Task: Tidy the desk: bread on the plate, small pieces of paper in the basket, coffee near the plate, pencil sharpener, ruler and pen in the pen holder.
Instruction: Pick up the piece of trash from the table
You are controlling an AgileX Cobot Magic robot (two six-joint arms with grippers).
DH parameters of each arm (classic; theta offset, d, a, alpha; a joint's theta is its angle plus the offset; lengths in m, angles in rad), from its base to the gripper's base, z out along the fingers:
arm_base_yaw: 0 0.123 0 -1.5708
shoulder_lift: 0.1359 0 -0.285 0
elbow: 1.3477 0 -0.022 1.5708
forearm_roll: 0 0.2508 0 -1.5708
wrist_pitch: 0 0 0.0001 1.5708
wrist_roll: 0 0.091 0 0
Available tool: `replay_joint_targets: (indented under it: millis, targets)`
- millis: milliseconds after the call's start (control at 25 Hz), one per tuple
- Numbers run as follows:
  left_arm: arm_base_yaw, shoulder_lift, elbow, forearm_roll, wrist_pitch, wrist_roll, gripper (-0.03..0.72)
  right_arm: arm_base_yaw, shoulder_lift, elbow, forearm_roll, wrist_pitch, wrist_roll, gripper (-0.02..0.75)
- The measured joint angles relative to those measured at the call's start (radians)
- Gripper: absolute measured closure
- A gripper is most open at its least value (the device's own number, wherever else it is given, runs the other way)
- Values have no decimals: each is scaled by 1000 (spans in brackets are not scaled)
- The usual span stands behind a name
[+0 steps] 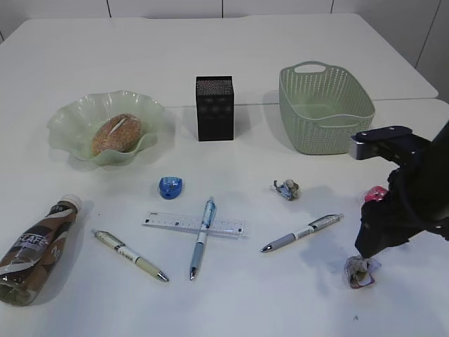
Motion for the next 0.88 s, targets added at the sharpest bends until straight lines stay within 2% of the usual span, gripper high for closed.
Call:
replay_joint_targets:
  millis: [320, 880]
  targets:
    - [0, 0, 0, 20, 0, 0, 151, 79, 24, -9, -7, -87, -157, 184]
    - [0, 0, 0, 22, 0, 0, 151, 81, 112, -9, -51, -93, -183, 183]
